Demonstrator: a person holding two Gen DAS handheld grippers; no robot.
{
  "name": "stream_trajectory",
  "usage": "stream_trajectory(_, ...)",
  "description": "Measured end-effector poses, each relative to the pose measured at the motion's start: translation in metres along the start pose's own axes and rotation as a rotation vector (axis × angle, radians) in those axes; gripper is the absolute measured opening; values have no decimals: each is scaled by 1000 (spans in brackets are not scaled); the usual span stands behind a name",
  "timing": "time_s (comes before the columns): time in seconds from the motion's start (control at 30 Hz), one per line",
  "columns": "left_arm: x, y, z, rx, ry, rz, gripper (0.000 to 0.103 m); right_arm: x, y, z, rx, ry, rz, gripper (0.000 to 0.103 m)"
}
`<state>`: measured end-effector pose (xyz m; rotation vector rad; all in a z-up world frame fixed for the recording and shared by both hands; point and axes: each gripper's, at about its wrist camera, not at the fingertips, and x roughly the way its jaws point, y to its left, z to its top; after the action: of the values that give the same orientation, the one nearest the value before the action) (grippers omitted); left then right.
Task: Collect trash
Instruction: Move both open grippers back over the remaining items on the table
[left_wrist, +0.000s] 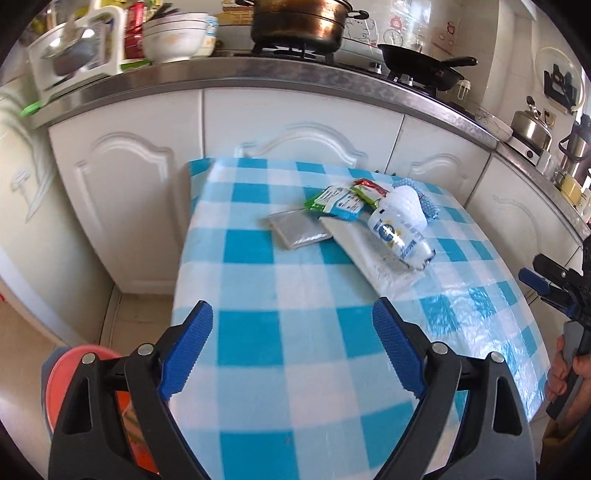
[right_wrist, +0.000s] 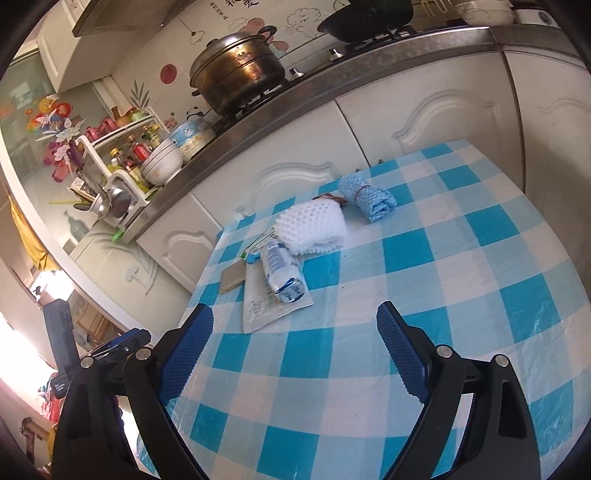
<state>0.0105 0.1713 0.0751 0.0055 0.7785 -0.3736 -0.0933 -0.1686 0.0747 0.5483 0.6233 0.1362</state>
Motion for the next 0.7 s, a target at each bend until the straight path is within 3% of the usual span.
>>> stream_trajectory(0.3,78,-30,56,154,18,-163,89,14,-35,15,36,4,-32,90)
stream_trajectory(0.47,120,-37,77,228,79,-255,89,24,-42,26,30,5,-39,90)
stream_trajectory(0.7,162,-40,104,258,131,-277,89,45,-43,57,-11,4,-31,90)
